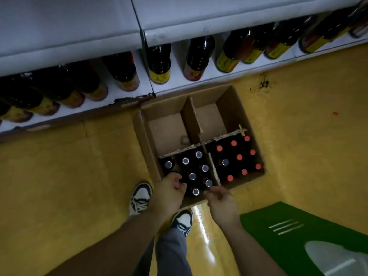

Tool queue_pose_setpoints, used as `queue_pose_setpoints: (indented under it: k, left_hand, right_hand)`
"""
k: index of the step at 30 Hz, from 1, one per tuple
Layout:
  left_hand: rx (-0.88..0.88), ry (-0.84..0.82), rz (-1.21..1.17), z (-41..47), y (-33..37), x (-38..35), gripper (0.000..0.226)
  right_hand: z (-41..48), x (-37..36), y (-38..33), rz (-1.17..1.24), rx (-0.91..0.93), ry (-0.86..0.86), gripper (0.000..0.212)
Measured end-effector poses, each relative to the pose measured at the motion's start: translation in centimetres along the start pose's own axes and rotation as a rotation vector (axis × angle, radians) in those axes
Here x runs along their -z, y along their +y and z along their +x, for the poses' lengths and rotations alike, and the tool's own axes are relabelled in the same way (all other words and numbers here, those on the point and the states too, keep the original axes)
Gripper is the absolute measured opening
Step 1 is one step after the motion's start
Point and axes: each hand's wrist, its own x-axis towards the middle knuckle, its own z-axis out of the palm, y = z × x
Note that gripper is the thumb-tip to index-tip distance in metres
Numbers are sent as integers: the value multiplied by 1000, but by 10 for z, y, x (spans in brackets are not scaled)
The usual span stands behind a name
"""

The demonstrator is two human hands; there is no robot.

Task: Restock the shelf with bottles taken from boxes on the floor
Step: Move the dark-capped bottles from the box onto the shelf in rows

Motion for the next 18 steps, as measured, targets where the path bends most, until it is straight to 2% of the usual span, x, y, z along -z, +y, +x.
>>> queue_pose_setpoints:
  k: [5, 10, 14, 18]
  left_hand:
    - [-17, 24, 102, 18, -50, -38, 24]
    - [-34, 96, 240, 54, -119, -84, 18]
    - [-75, 98, 456, 59, -118, -88, 30]
    - [-126, 76, 671, 71, -126, -95, 38]
  right_hand:
    - [38, -26, 34, -137, 54, -31, 19]
    - [75, -54, 61, -225, 106, -54, 32]
    - [93, -69, 73, -349, 200, -72, 43]
    - [108, -80, 78, -581, 262, -56, 50]
